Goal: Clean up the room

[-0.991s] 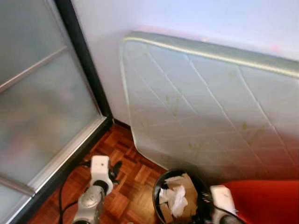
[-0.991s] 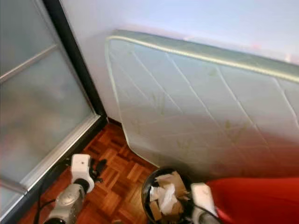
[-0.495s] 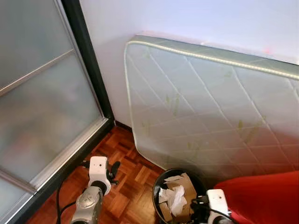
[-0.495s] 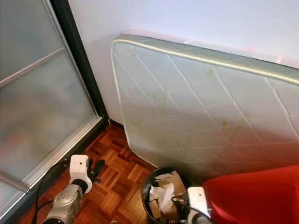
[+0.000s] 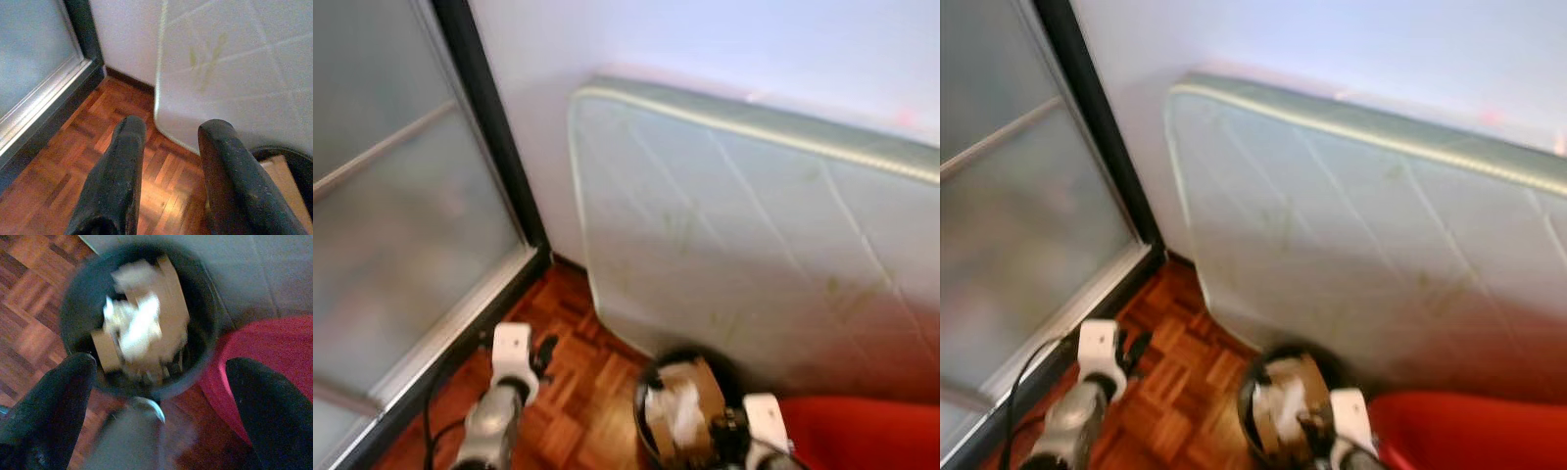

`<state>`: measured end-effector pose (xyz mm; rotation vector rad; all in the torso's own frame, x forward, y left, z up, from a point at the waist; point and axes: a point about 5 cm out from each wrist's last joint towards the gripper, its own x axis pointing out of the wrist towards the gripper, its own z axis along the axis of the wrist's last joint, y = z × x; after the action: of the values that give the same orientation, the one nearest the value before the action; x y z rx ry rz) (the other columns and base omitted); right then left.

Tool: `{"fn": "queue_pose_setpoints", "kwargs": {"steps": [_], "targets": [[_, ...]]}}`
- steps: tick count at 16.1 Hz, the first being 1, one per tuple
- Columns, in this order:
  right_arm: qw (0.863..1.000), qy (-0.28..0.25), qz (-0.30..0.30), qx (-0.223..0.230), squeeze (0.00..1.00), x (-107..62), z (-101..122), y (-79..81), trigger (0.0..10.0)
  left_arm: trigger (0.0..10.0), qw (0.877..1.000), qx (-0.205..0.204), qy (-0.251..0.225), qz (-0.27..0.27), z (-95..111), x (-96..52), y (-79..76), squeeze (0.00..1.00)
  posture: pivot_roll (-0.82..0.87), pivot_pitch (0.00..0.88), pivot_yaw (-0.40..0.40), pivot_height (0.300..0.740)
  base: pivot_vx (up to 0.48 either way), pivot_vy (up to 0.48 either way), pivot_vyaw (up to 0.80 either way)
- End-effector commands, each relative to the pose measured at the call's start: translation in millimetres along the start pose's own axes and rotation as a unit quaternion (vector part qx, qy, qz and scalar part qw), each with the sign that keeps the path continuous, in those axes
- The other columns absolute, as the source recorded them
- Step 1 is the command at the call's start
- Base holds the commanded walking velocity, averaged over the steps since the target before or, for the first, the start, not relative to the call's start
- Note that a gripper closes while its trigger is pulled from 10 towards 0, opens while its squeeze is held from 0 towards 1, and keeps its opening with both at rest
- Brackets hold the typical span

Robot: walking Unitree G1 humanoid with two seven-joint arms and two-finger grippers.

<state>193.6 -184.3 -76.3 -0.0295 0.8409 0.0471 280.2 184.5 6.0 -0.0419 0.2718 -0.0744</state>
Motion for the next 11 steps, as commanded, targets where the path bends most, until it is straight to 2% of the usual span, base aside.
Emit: {"fn": "queue_pose_setpoints", "kwargs": {"steps": [1,4,11], "targets": [[1.0,0.011,-0.004,0.006,0.0,-1.6,-6,-2.3,10.0,10.0,1.0,-0.006,0.015,-0.001,-8,-3.9,-0.9,0.0,0.04,0.123,0.036,0.704,0.27,0.0,0.0],[1.0,0.01,-0.003,0.005,0.0,0.9,0,1.4,10.0,10.0,1.0,-0.006,0.014,0.002,-8,-4.2,-0.8,0.0,0.04,0.127,0.036,0.704,0.0,0.0,0.0],[1.0,-0.001,0.015,-0.001,0.0,9.3,18,38.8,10.0,10.0,1.0,-0.007,0.031,-0.002,-15,-6.9,-1.2,0.0,0.04,0.125,0.035,0.704,0.0,0.0,0.0]]}}
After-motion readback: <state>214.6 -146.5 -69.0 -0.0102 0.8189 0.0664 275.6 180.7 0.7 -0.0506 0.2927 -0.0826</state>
